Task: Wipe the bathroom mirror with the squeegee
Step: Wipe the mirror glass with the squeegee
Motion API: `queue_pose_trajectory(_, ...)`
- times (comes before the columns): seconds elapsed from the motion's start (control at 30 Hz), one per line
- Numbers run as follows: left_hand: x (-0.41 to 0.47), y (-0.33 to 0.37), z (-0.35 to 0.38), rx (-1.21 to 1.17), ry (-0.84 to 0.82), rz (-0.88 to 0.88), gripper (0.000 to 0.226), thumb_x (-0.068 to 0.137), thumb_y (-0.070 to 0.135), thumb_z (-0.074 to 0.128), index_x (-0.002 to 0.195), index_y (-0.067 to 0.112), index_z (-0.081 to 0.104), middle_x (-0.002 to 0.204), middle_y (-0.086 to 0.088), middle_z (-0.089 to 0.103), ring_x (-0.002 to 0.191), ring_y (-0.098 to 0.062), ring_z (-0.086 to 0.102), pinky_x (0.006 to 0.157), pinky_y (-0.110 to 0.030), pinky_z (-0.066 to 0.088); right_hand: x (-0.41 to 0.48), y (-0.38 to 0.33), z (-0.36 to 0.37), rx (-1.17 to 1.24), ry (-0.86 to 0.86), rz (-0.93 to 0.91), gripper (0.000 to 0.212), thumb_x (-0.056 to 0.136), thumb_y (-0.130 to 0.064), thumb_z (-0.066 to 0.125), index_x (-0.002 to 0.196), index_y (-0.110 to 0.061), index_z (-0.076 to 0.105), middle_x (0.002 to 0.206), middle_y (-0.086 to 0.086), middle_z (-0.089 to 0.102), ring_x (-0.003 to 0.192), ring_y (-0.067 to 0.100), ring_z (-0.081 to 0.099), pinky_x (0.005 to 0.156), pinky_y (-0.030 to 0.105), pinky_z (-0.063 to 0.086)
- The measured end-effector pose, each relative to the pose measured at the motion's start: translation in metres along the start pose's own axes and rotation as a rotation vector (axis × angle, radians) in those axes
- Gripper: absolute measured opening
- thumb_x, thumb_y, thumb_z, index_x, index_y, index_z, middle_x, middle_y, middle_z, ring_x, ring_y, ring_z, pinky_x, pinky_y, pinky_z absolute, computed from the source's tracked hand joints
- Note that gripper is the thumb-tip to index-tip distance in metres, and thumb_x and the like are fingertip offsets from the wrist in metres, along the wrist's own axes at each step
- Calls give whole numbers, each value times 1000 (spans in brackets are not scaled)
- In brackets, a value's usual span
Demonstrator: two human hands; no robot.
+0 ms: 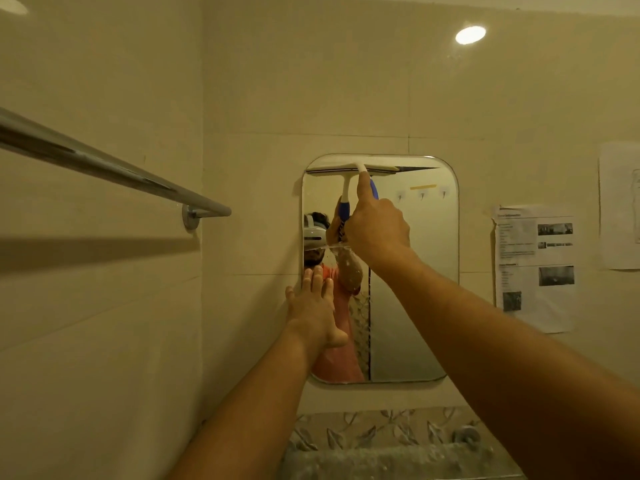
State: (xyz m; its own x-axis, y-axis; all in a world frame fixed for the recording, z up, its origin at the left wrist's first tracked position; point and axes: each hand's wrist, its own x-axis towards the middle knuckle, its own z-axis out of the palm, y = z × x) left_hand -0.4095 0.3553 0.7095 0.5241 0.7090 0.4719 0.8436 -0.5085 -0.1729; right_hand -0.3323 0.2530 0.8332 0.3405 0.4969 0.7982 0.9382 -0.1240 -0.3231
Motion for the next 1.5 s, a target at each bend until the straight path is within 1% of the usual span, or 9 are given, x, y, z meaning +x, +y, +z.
queue_pose_trajectory(0.37, 4, -2, 3, 42, -8, 16, 116, 75, 75, 57, 161, 21, 1, 164, -11, -20, 151, -34, -17, 115, -65, 14, -57, 17, 32, 41, -36, 55, 76, 104, -20, 50, 160, -32, 1, 95, 8, 58, 63, 12, 50, 49, 24, 39)
queue_pose_trajectory(0.5, 4, 1, -3, -64, -34, -33, 122, 72, 75, 61, 160, 21, -4, 165, -8, -17, 152, -29, -15, 118, -61, 8, -82, 22, 33, 49, -88, 73, 76, 105, -21, 48, 161, -31, -1, 89, 5, 57, 60, 10, 50, 47, 23, 41)
queue_pose_trajectory(0.77, -4, 2, -11, -38, -80, -18, 117, 81, 77, 51, 159, 17, -12, 163, -11, -23, 151, -31, -19, 120, -60, 8, -110, 30, 36, 35, -183, 125, 75, 106, -31, 42, 162, -33, -8, 110, 14, 58, 82, 21, 58, 70, 38, 57)
queue_pose_trajectory(0.9, -5, 2, -9, -13, -78, -5, 116, 81, 76, 50, 159, 18, -13, 163, -11, -25, 151, -30, -19, 119, -61, 11, -110, 34, 31, 81, -207, 118, 76, 105, -23, 45, 162, -33, -4, 96, 10, 62, 69, 18, 57, 55, 31, 49)
queue_pose_trajectory(1.0, -4, 2, -6, -16, -82, -21, 121, 78, 73, 57, 158, 16, -13, 162, -11, -26, 150, -30, -21, 119, -61, 9, -94, 33, 14, 156, -140, 66, 68, 105, -19, 47, 159, -34, 10, 80, 3, 60, 57, 12, 53, 44, 23, 37)
queue_pose_trajectory(1.1, 0, 2, -4, 0, -64, -9, 125, 74, 73, 61, 159, 15, -10, 163, -12, -25, 150, -33, -21, 119, -61, 11, -60, 26, -14, 192, -13, 19, 65, 105, -20, 46, 159, -32, 12, 76, 1, 54, 56, 11, 49, 46, 23, 37)
queue_pose_trajectory(1.27, -5, 4, -2, -33, -9, -5, 120, 75, 64, 62, 159, 14, -7, 164, -13, -21, 151, -34, -17, 120, -59, 12, -3, 15, -42, 143, 38, 18, 70, 104, -13, 44, 163, -29, 9, 79, 6, 54, 61, 14, 48, 48, 26, 31)
queue_pose_trajectory(1.37, -5, 6, -3, -20, -7, -9, 121, 74, 64, 64, 159, 16, -7, 164, -12, -21, 151, -34, -17, 120, -58, 11, 14, 11, -38, 107, 37, 7, 76, 102, -11, 47, 163, -31, 6, 91, 12, 59, 66, 18, 52, 52, 29, 38)
queue_pose_trajectory(1.5, -1, 5, -1, 2, -27, -7, 122, 73, 65, 64, 159, 17, -8, 163, -11, -22, 150, -34, -18, 120, -59, 10, 23, 9, -29, 97, 20, 14, 82, 100, -8, 49, 162, -32, 3, 88, 11, 58, 70, 20, 56, 61, 37, 52)
